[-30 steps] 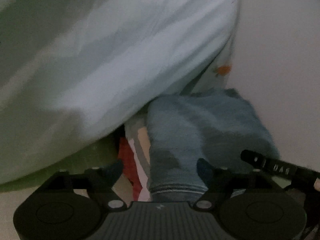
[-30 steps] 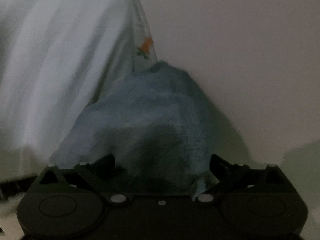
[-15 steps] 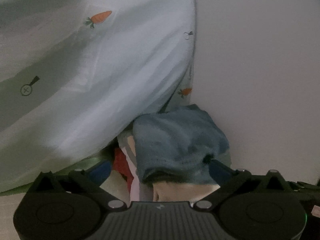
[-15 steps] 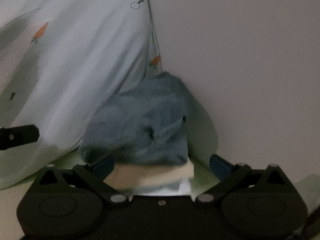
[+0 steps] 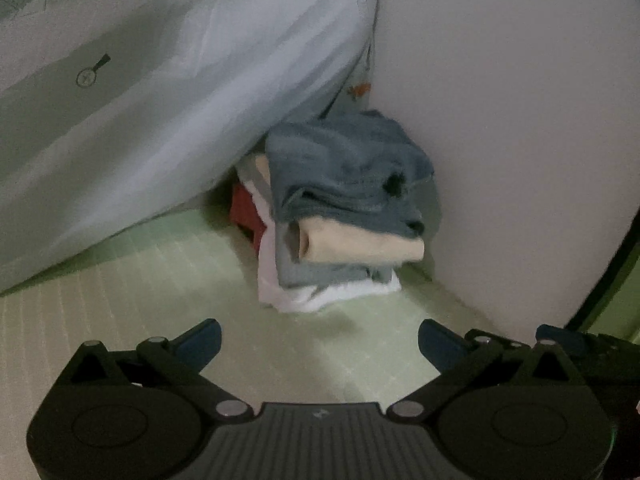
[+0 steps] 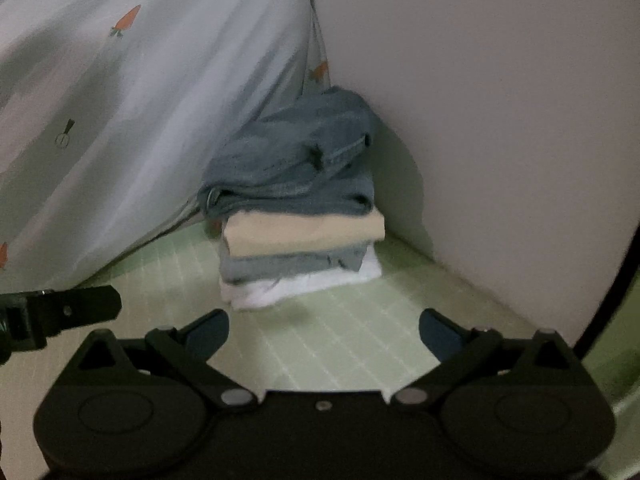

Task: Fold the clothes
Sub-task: 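Open both grippers and withdraw them from the clothes stack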

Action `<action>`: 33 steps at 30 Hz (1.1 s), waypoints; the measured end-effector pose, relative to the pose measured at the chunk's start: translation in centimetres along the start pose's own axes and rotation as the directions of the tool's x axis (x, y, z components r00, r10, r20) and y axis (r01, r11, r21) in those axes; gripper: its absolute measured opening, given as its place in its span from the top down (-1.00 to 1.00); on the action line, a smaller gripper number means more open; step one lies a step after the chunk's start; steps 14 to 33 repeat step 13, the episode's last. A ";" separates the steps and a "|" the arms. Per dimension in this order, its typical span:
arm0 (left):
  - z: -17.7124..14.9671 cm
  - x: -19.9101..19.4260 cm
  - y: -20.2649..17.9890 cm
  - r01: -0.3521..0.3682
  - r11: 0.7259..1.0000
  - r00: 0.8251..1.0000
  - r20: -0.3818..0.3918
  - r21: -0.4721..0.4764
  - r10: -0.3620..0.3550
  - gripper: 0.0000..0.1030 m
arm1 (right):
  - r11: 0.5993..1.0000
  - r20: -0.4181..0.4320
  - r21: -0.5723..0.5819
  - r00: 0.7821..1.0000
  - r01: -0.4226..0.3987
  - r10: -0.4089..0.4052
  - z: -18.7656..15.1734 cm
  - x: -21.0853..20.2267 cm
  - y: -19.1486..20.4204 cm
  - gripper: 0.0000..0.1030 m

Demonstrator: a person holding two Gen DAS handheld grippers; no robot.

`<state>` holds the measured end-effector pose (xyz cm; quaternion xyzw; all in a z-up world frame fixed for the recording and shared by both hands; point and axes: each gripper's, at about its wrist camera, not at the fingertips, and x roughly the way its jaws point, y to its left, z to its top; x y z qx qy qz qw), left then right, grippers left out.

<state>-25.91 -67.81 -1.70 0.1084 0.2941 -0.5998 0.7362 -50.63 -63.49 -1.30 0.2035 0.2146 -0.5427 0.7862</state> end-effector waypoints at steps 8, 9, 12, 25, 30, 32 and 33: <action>-0.6 -0.9 0.0 -0.014 1.000 1.000 0.010 -0.002 0.014 -1.00 | 1.000 -0.006 0.004 1.000 -0.005 0.005 -0.7 -0.8 -0.2 -0.99; -0.6 -1.0 -0.1 -0.014 1.000 1.000 0.012 0.000 0.014 -1.00 | 1.000 -0.005 0.004 1.000 -0.006 0.006 -0.6 -0.8 -0.2 -0.99; -0.7 -1.1 -0.4 -0.016 1.000 1.000 0.015 0.008 0.016 -1.00 | 1.000 -0.002 0.005 1.000 -0.010 0.010 -0.6 -0.9 -0.3 -0.99; -0.7 -1.2 -0.5 -0.017 1.000 1.000 0.016 0.009 0.017 -1.00 | 1.000 -0.001 0.006 1.000 -0.012 0.012 -0.7 -1.0 -0.3 -0.99; -0.7 -1.2 -0.5 -0.017 1.000 1.000 0.016 0.009 0.017 -1.00 | 1.000 -0.001 0.006 1.000 -0.012 0.012 -0.7 -1.0 -0.3 -0.99; -0.7 -1.2 -0.5 -0.017 1.000 1.000 0.016 0.009 0.017 -1.00 | 1.000 -0.001 0.006 1.000 -0.012 0.012 -0.7 -1.0 -0.3 -0.99; -0.7 -1.2 -0.5 -0.017 1.000 1.000 0.016 0.009 0.017 -1.00 | 1.000 -0.001 0.006 1.000 -0.012 0.012 -0.7 -1.0 -0.3 -0.99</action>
